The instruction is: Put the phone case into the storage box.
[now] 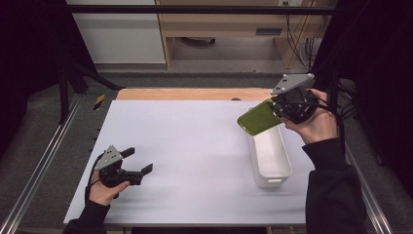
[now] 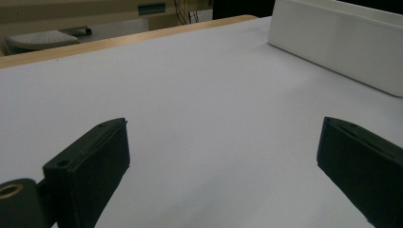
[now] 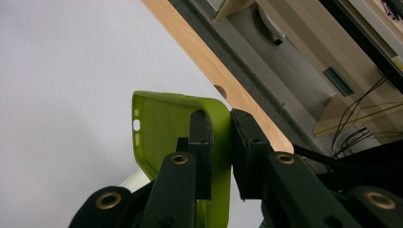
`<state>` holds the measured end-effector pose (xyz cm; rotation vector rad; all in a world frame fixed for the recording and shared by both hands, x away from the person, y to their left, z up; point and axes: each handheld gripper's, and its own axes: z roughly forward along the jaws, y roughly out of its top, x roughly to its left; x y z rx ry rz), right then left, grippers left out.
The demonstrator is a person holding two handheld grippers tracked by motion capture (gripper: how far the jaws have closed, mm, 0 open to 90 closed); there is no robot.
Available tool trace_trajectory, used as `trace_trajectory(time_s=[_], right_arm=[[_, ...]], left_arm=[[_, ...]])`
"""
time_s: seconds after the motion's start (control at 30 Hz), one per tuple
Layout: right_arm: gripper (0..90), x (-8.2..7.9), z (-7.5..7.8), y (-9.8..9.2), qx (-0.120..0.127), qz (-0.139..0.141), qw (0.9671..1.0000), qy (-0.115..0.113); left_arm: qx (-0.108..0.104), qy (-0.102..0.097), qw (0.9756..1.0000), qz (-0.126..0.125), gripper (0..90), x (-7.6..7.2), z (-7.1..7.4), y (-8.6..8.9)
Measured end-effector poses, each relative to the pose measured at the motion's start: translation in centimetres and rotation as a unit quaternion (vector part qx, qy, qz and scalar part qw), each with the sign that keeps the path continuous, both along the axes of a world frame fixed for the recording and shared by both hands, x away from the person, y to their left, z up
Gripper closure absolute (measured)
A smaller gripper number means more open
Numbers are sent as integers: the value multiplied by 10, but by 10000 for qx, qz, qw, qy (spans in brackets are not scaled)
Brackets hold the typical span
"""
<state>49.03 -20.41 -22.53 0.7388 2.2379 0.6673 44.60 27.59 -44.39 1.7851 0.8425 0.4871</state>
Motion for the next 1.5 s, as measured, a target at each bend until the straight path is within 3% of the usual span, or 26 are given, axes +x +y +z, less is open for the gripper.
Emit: trace_trajectory(time_s=[0.57,1.5], right_arm=[[793,13,-1,-8,-476,-176,9987,37],[793,41,-19,-8,-1404,186,9899,-3]], left_arm=[[16,0,10000,-3,33,0,0,0],[20,44,10000,-38,31,2,-3,0]])
